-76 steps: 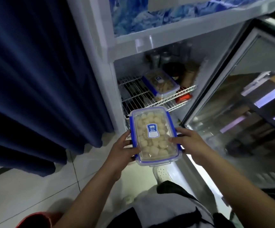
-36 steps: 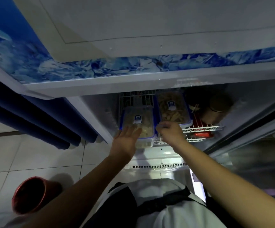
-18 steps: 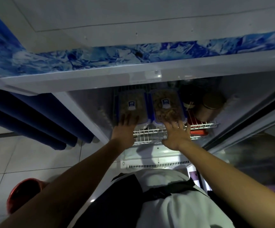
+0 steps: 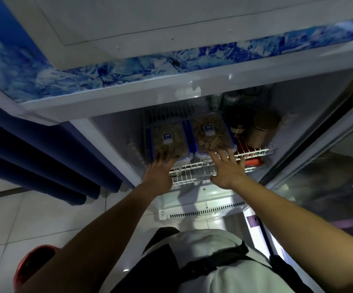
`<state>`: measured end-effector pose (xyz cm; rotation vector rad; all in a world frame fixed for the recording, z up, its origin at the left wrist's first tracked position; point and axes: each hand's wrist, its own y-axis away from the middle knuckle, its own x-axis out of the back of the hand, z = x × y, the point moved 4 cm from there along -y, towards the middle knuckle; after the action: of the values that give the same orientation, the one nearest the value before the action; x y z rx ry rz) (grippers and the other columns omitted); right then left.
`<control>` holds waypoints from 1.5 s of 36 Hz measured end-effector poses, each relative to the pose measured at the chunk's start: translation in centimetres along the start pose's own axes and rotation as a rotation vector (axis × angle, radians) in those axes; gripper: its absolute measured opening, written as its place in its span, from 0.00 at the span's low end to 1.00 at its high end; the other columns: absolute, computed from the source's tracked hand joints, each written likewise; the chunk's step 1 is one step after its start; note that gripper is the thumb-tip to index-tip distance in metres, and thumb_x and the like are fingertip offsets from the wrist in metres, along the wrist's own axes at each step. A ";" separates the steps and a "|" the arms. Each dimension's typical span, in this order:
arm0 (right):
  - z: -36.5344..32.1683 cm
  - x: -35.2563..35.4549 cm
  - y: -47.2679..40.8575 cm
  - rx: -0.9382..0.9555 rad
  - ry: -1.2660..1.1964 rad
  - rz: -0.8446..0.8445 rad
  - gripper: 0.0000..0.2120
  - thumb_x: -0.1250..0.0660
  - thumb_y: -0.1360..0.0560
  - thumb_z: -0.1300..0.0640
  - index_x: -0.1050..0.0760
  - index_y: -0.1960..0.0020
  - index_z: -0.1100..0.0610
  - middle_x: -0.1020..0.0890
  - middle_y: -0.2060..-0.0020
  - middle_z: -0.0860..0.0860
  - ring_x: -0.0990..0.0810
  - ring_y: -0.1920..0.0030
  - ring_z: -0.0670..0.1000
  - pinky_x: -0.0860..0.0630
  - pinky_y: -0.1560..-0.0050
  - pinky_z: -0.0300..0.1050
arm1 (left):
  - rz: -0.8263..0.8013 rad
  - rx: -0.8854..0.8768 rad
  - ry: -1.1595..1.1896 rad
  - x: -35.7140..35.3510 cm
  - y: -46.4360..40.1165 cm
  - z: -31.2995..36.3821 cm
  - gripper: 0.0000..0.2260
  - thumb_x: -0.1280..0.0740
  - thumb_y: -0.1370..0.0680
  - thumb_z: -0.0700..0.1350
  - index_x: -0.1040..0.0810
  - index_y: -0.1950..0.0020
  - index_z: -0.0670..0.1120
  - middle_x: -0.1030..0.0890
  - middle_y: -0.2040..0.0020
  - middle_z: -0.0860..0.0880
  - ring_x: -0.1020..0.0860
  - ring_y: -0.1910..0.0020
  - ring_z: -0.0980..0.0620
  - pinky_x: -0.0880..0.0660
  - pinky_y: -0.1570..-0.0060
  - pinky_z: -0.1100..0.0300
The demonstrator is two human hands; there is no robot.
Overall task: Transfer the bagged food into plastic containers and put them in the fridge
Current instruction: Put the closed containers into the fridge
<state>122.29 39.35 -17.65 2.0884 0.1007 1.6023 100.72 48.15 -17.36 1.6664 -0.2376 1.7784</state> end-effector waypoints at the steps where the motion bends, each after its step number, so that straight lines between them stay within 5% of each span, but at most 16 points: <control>1: -0.1 0.1 0.4 -0.004 -0.004 -0.007 0.45 0.35 0.23 0.39 0.63 0.19 0.43 0.59 0.19 0.48 0.65 0.20 0.56 0.57 0.24 0.69 | -0.020 -0.011 -0.011 0.3 0.1 0.0 0.43 0.32 0.22 0.43 0.58 0.18 0.59 0.61 0.17 0.45 0.60 0.19 0.39 0.48 0.22 0.40; 6: -0.6 -0.4 4.2 -0.028 -0.123 0.023 0.43 0.36 0.22 0.40 0.64 0.20 0.39 0.62 0.19 0.46 0.64 0.20 0.55 0.58 0.24 0.69 | -0.097 -0.036 -0.059 1.3 1.7 0.6 0.44 0.31 0.22 0.50 0.61 0.18 0.57 0.59 0.17 0.42 0.53 0.20 0.36 0.48 0.23 0.41; 11: 0.0 -2.5 10.8 -0.082 -0.190 0.173 0.43 0.36 0.25 0.38 0.60 0.20 0.38 0.59 0.19 0.46 0.62 0.20 0.53 0.56 0.26 0.69 | -0.038 -0.135 0.045 -0.5 4.7 1.7 0.42 0.33 0.21 0.53 0.61 0.18 0.57 0.61 0.17 0.45 0.59 0.19 0.39 0.54 0.22 0.41; 22: -0.4 -2.6 31.5 -0.449 -0.303 0.459 0.34 0.39 0.23 0.35 0.47 0.21 0.38 0.51 0.18 0.46 0.55 0.19 0.53 0.50 0.24 0.57 | -0.072 -0.471 0.000 -3.7 12.9 7.5 0.42 0.34 0.23 0.60 0.59 0.18 0.59 0.62 0.17 0.48 0.59 0.19 0.42 0.56 0.22 0.43; 30: -0.8 -0.5 47.5 -0.634 -0.294 0.650 0.33 0.35 0.24 0.38 0.43 0.22 0.38 0.50 0.19 0.45 0.57 0.19 0.50 0.53 0.24 0.58 | -0.024 -0.762 0.086 -1.1 19.5 19.4 0.44 0.32 0.24 0.61 0.57 0.18 0.60 0.59 0.17 0.48 0.59 0.19 0.40 0.56 0.23 0.43; 35: 2.8 3.3 56.0 -0.799 -0.165 0.869 0.31 0.30 0.26 0.41 0.33 0.25 0.43 0.38 0.21 0.50 0.46 0.20 0.55 0.48 0.26 0.59 | 0.076 -0.987 0.123 3.7 24.9 28.6 0.43 0.32 0.24 0.60 0.57 0.19 0.61 0.60 0.17 0.52 0.60 0.19 0.44 0.57 0.23 0.45; 42: 11.9 4.6 62.1 -1.108 -0.167 0.710 0.29 0.36 0.24 0.36 0.37 0.24 0.38 0.40 0.21 0.47 0.49 0.20 0.56 0.49 0.27 0.68 | 0.161 -1.132 0.032 8.2 30.2 39.7 0.44 0.31 0.24 0.56 0.56 0.18 0.57 0.60 0.17 0.51 0.60 0.19 0.43 0.57 0.22 0.43; 47: 15.0 3.1 62.9 -1.068 -0.203 0.683 0.32 0.35 0.24 0.39 0.43 0.22 0.37 0.38 0.22 0.47 0.36 0.25 0.57 0.43 0.28 0.66 | 0.215 -1.147 -0.073 8.9 30.8 46.5 0.45 0.29 0.24 0.55 0.57 0.18 0.56 0.58 0.17 0.48 0.59 0.19 0.40 0.56 0.22 0.41; 54: 14.1 3.3 63.2 -0.933 -0.257 0.924 0.24 0.38 0.26 0.33 0.25 0.33 0.40 0.25 0.42 0.48 0.28 0.40 0.57 0.38 0.36 0.54 | 0.272 -1.113 -0.051 7.8 29.9 48.4 0.40 0.30 0.23 0.47 0.50 0.18 0.57 0.51 0.17 0.50 0.57 0.19 0.43 0.55 0.22 0.38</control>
<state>121.24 -19.37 9.81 1.5530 -1.5655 1.3235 123.04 1.29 7.19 0.8671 -1.2562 1.3215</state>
